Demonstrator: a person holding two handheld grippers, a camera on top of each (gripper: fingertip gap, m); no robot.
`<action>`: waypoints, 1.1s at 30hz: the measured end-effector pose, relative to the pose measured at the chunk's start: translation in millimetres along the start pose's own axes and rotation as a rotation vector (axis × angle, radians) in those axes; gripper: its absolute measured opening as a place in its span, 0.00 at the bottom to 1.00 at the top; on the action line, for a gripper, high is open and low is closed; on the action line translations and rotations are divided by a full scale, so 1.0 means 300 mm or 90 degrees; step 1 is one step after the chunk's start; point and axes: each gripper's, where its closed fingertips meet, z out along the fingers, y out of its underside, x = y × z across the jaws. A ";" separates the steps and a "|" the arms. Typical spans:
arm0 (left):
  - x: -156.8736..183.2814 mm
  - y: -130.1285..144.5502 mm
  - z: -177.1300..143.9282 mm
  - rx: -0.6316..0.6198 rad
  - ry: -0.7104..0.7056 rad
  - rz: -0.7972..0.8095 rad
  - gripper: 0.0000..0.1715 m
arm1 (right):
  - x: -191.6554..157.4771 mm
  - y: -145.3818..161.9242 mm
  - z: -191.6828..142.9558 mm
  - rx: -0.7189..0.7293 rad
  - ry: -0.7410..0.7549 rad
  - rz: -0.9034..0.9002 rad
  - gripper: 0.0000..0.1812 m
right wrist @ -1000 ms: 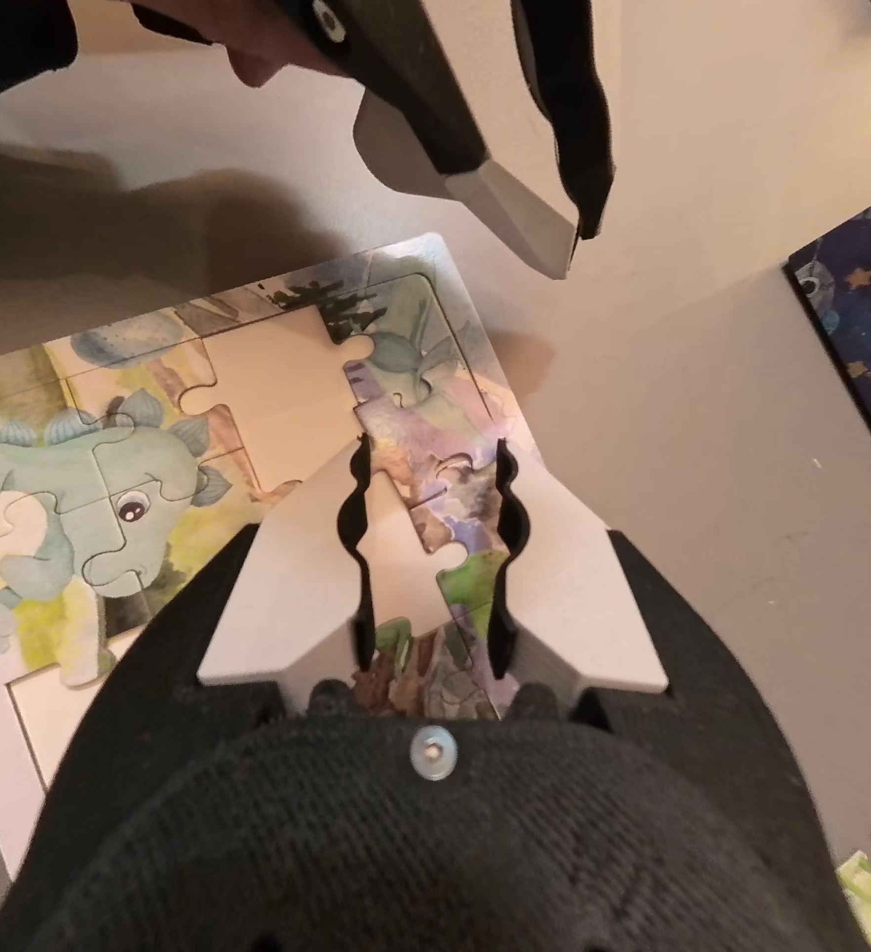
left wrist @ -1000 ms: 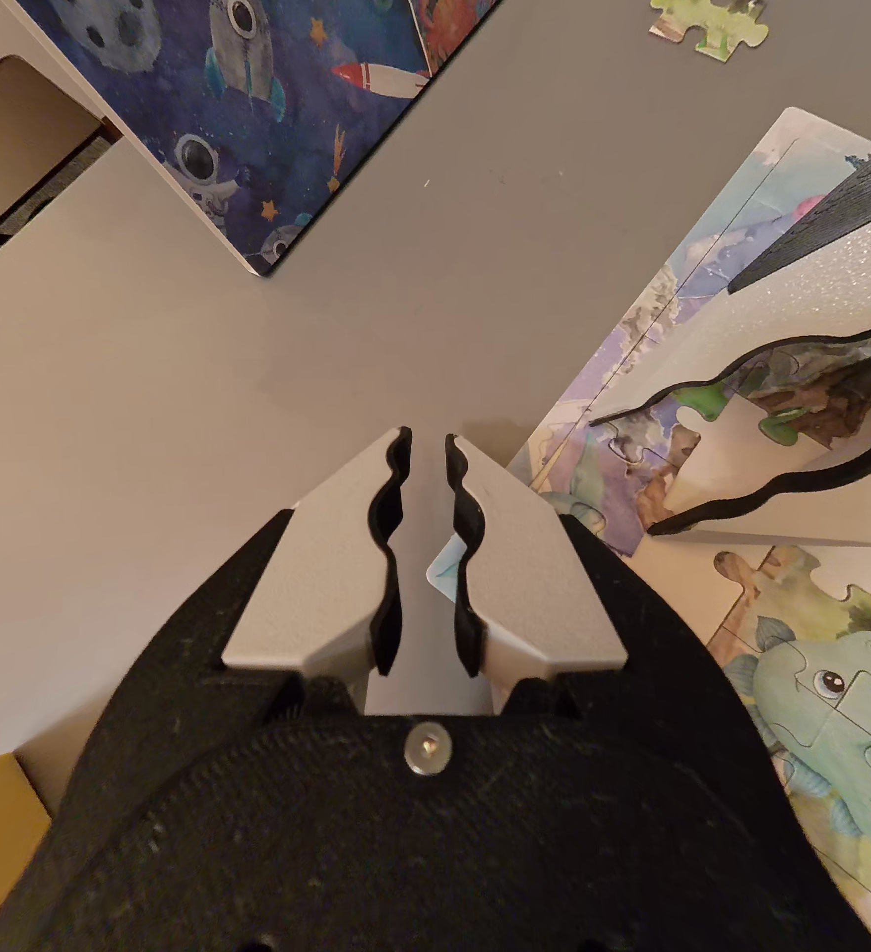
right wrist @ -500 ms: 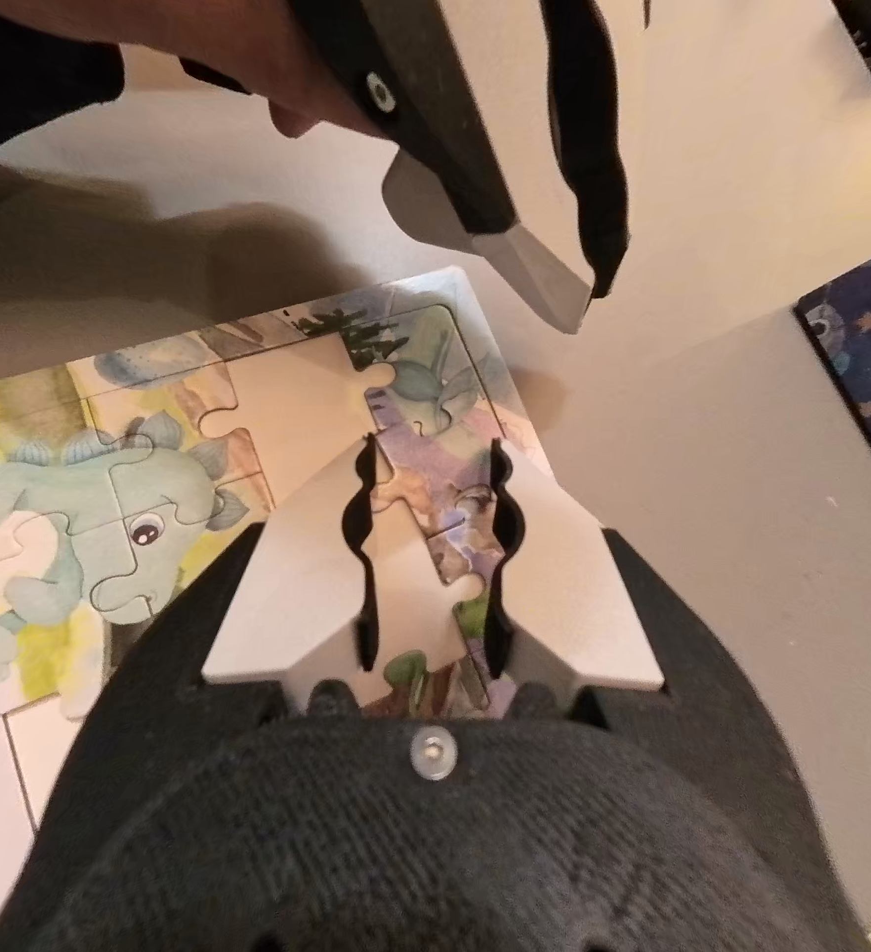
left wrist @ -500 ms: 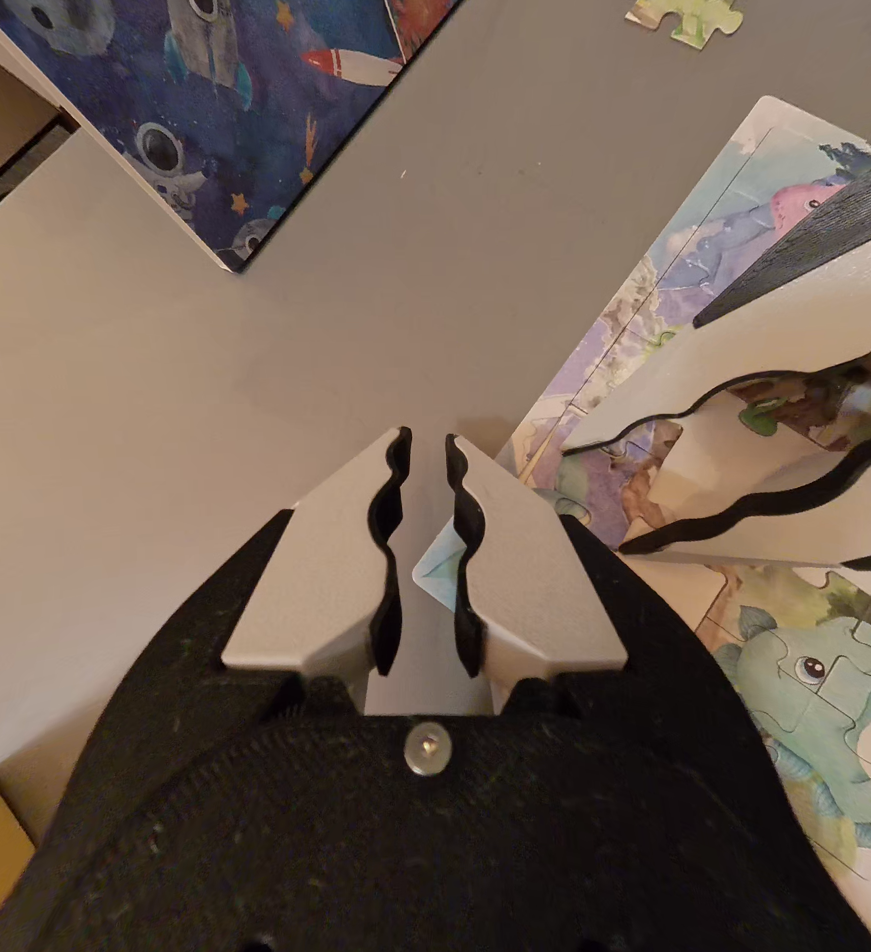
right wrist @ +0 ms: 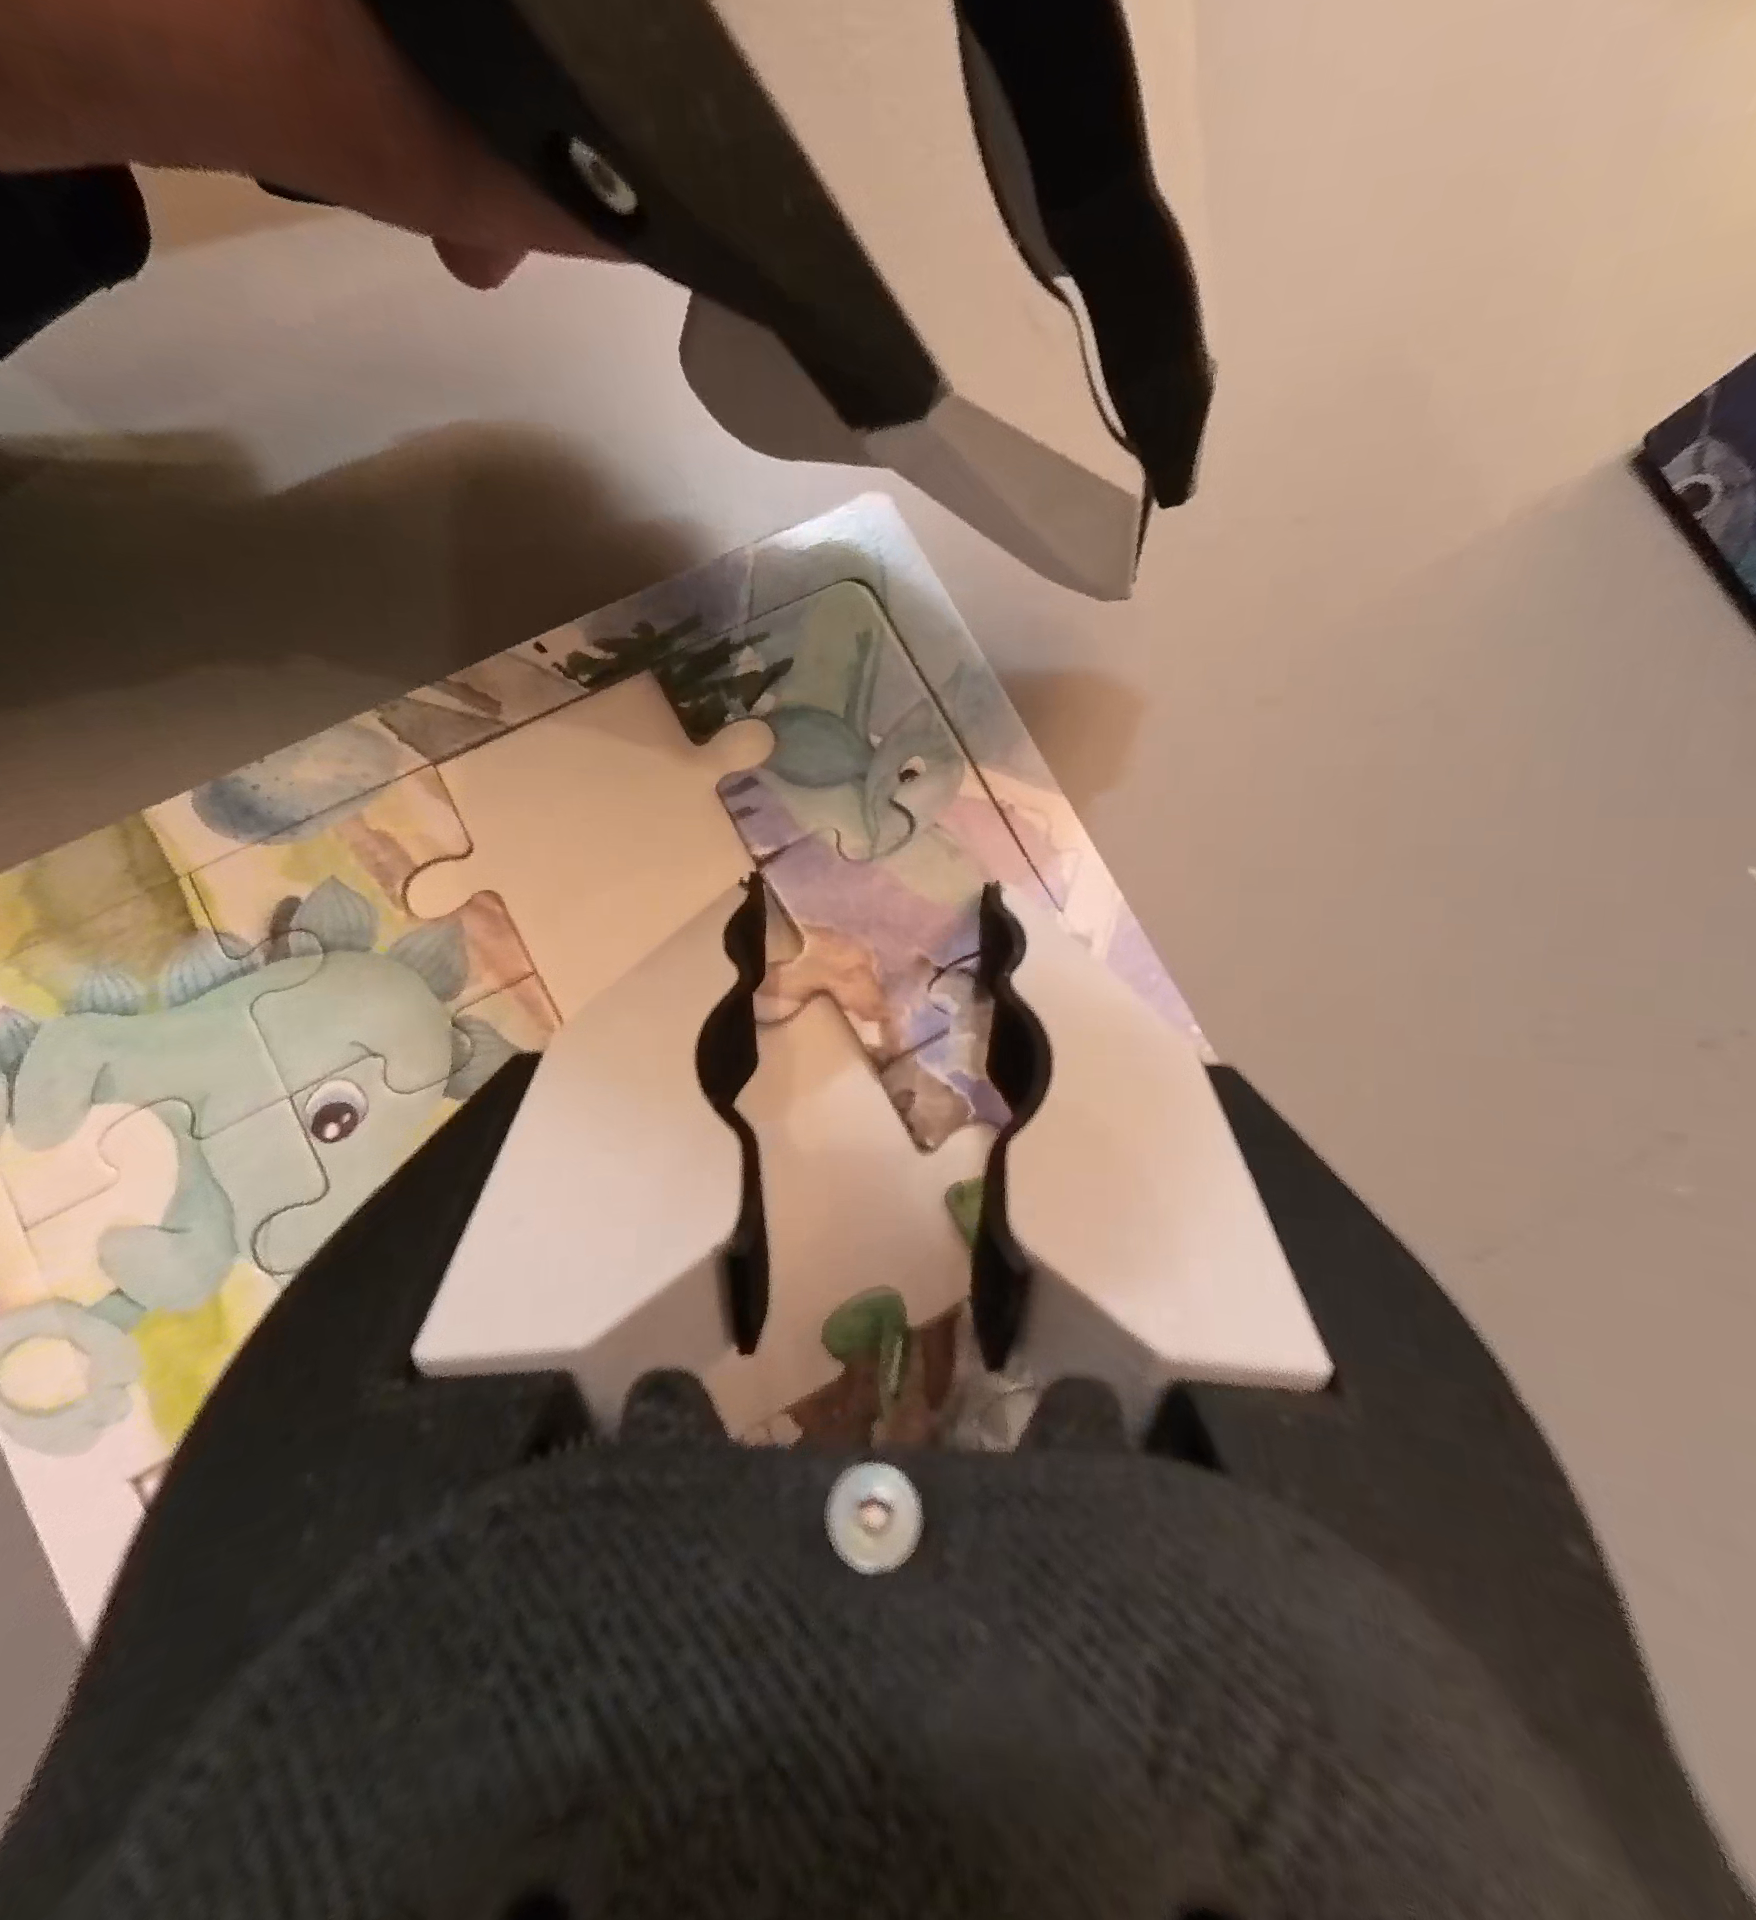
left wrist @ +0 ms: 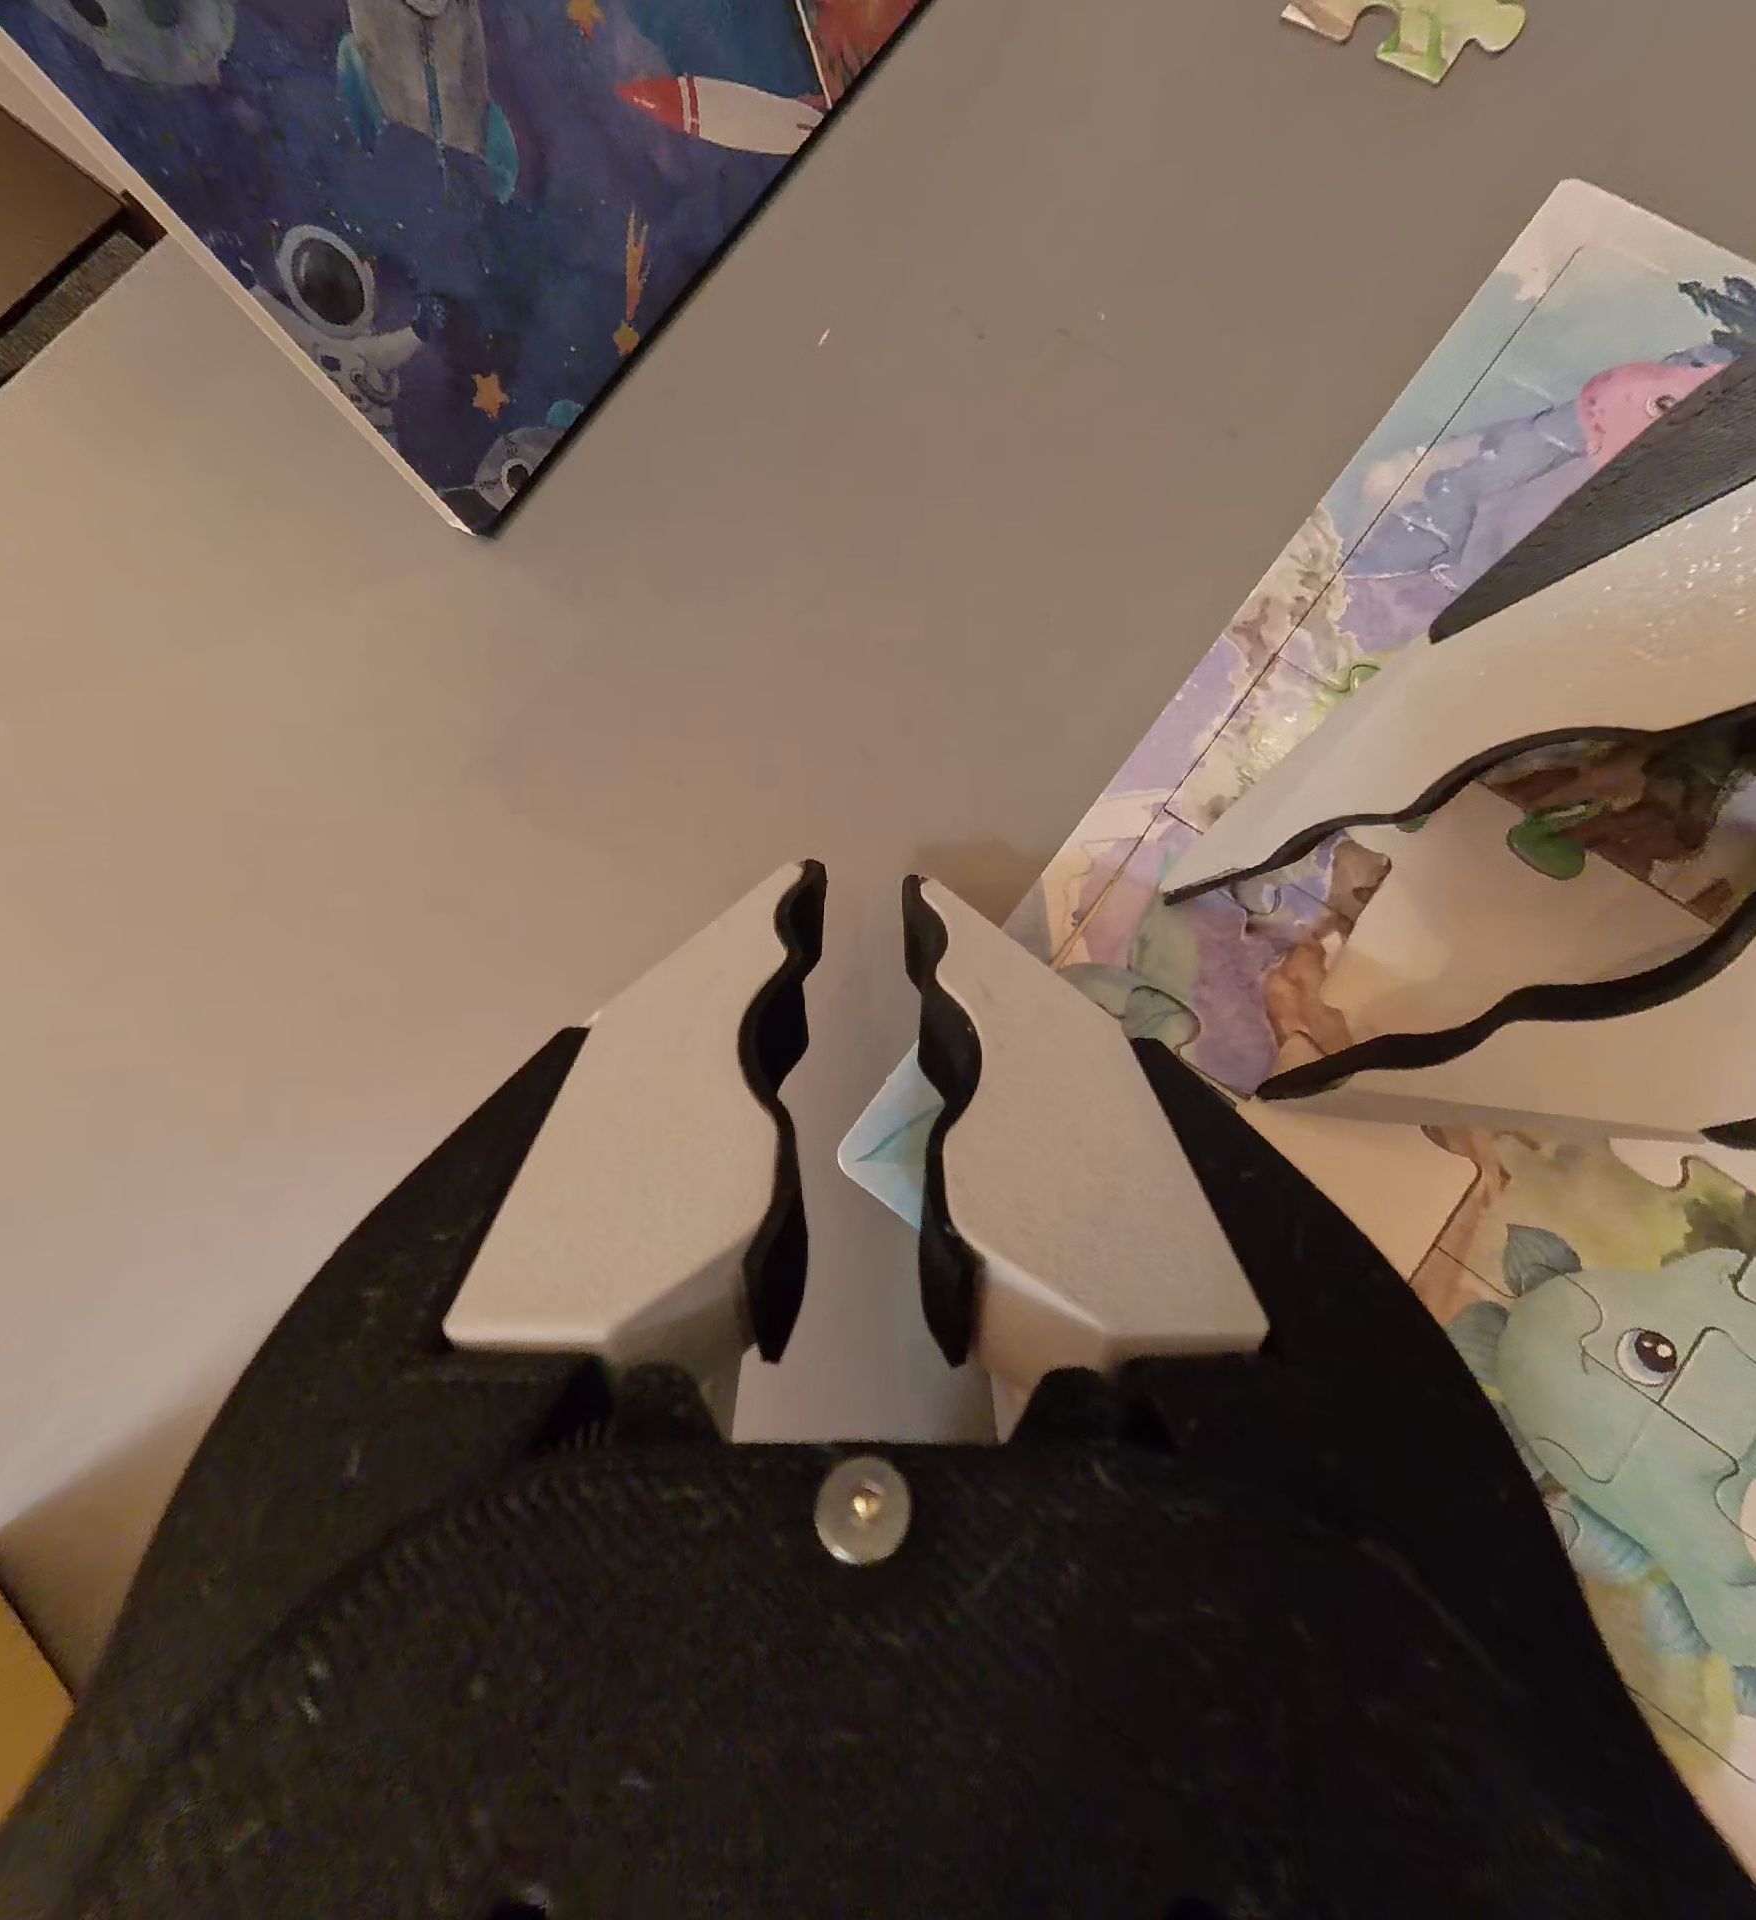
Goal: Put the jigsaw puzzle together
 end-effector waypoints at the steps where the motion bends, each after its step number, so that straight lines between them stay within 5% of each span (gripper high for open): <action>1: 0.000 0.000 0.000 0.000 0.000 0.000 0.07 | 0.000 0.000 0.000 -0.002 0.004 -0.002 0.22; 22: 0.052 -0.003 -0.008 0.007 0.071 -0.004 0.06 | -0.024 -0.014 0.008 0.023 -0.006 -0.041 0.14; 33: 0.142 0.068 0.026 -0.073 0.157 0.026 0.06 | -0.021 -0.008 0.004 0.021 -0.004 -0.034 0.13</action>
